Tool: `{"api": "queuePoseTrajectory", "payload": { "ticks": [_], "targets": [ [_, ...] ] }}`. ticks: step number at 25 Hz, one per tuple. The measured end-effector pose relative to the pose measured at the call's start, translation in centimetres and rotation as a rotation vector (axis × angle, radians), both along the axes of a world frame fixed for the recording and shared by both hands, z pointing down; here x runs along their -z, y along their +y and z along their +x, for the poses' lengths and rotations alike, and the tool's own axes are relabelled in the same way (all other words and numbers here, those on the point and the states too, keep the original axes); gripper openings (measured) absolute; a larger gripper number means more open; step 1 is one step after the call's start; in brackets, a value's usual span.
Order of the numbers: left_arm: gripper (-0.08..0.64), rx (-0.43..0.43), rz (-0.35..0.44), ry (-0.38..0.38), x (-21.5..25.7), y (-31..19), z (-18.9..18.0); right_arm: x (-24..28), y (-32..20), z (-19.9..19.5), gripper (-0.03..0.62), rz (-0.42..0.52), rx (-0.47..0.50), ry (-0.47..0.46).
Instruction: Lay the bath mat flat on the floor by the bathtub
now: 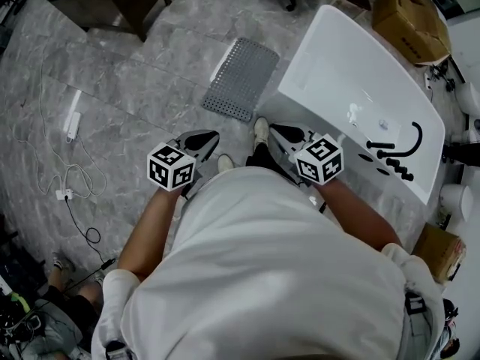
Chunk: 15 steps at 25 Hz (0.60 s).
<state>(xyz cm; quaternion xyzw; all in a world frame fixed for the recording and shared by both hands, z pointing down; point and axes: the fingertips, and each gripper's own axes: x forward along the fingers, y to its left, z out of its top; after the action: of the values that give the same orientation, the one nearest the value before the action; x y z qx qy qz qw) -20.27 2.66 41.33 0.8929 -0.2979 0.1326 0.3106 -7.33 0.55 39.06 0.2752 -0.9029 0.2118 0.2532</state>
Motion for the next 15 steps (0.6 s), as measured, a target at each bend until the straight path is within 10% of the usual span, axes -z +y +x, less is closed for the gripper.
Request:
{"api": "queuePoseTrajectory", "payload": {
  "ticks": [15],
  "targets": [
    [0.025,0.01,-0.022,0.016,-1.2,0.7,-0.3,-0.5,1.1,0.0,0.008,0.002,0.008,0.034]
  ]
}}
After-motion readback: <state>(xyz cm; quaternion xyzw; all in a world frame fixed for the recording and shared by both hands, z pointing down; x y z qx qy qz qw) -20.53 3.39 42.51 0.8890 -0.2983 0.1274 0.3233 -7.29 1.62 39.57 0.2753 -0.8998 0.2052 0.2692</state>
